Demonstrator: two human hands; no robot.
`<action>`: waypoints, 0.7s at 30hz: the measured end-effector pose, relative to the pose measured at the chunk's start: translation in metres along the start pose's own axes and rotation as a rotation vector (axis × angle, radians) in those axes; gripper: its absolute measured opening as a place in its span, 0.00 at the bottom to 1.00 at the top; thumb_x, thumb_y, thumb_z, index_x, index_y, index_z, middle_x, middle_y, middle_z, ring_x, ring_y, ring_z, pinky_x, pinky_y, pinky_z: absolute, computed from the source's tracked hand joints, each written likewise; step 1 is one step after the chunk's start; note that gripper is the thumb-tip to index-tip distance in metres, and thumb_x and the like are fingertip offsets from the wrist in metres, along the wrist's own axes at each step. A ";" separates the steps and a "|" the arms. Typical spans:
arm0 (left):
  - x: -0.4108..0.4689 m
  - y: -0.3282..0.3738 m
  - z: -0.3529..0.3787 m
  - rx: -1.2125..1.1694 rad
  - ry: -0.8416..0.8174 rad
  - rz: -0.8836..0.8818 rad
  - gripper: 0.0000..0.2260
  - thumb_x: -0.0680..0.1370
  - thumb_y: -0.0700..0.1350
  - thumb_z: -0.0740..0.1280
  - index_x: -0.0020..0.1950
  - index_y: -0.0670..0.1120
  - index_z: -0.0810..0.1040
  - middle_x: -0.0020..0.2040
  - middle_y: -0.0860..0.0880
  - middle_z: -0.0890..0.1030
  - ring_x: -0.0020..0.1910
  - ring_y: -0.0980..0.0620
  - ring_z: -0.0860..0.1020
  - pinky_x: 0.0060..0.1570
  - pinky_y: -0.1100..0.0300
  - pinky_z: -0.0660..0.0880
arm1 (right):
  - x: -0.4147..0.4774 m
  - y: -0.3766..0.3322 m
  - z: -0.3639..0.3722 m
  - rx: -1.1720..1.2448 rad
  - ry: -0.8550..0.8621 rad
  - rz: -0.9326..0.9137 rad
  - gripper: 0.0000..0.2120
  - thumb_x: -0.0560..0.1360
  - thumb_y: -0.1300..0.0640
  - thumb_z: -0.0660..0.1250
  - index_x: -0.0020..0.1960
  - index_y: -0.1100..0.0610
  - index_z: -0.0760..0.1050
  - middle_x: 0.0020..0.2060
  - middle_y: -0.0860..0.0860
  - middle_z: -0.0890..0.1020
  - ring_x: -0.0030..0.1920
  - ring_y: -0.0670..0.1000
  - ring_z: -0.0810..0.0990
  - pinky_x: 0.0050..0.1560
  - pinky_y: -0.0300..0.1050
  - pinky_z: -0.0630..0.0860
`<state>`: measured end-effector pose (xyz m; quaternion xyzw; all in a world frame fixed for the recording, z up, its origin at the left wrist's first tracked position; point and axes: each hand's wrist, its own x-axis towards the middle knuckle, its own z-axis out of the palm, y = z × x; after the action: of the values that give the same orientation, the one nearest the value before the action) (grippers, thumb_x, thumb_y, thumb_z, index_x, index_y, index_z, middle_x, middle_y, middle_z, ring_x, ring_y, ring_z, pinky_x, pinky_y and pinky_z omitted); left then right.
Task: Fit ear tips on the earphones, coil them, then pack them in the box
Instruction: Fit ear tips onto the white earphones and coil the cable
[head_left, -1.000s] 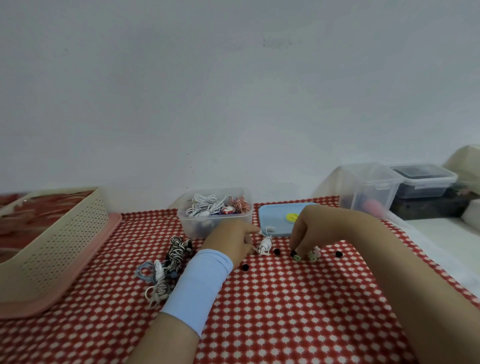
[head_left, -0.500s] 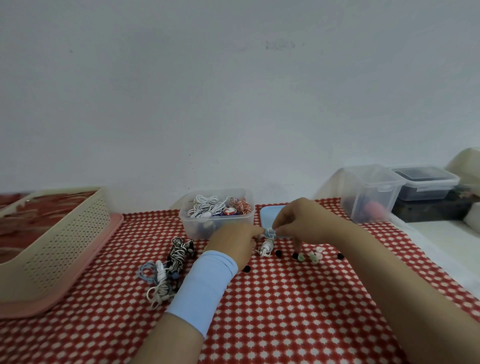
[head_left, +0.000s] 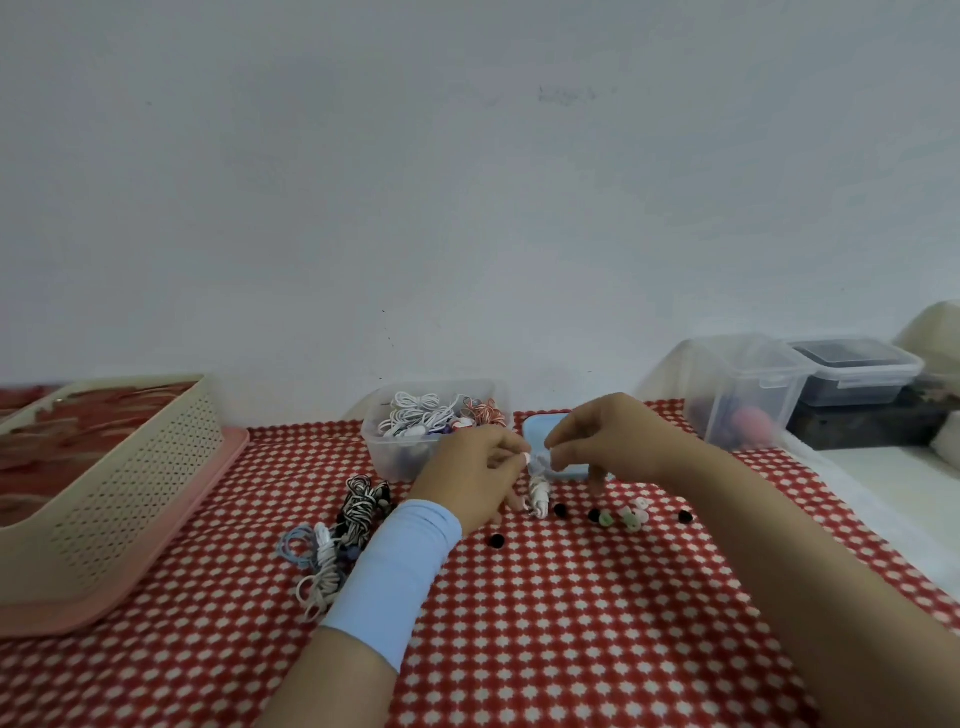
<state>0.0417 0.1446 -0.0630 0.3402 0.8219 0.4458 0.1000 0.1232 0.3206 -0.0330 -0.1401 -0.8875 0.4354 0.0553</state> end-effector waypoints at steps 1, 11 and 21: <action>0.000 0.002 0.000 -0.117 0.005 -0.023 0.06 0.80 0.41 0.66 0.55 0.47 0.80 0.48 0.51 0.84 0.34 0.51 0.84 0.28 0.60 0.78 | 0.000 -0.001 -0.002 0.030 0.025 -0.001 0.06 0.72 0.59 0.78 0.48 0.54 0.85 0.38 0.47 0.87 0.29 0.51 0.83 0.34 0.40 0.78; -0.001 0.008 0.005 -0.553 0.000 -0.057 0.05 0.80 0.38 0.65 0.52 0.46 0.80 0.40 0.48 0.82 0.30 0.51 0.79 0.25 0.61 0.73 | -0.005 -0.005 -0.007 0.458 -0.062 0.077 0.04 0.73 0.59 0.76 0.48 0.57 0.87 0.41 0.53 0.86 0.29 0.47 0.75 0.24 0.36 0.67; -0.004 0.007 0.005 -0.831 -0.034 -0.126 0.08 0.77 0.33 0.68 0.54 0.40 0.81 0.41 0.44 0.84 0.40 0.51 0.83 0.41 0.61 0.81 | -0.003 -0.004 -0.004 0.506 -0.113 0.078 0.05 0.72 0.59 0.76 0.47 0.59 0.87 0.46 0.57 0.87 0.30 0.48 0.77 0.24 0.36 0.70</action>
<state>0.0508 0.1478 -0.0608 0.2274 0.5895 0.7269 0.2693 0.1265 0.3205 -0.0275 -0.1314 -0.7461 0.6524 0.0222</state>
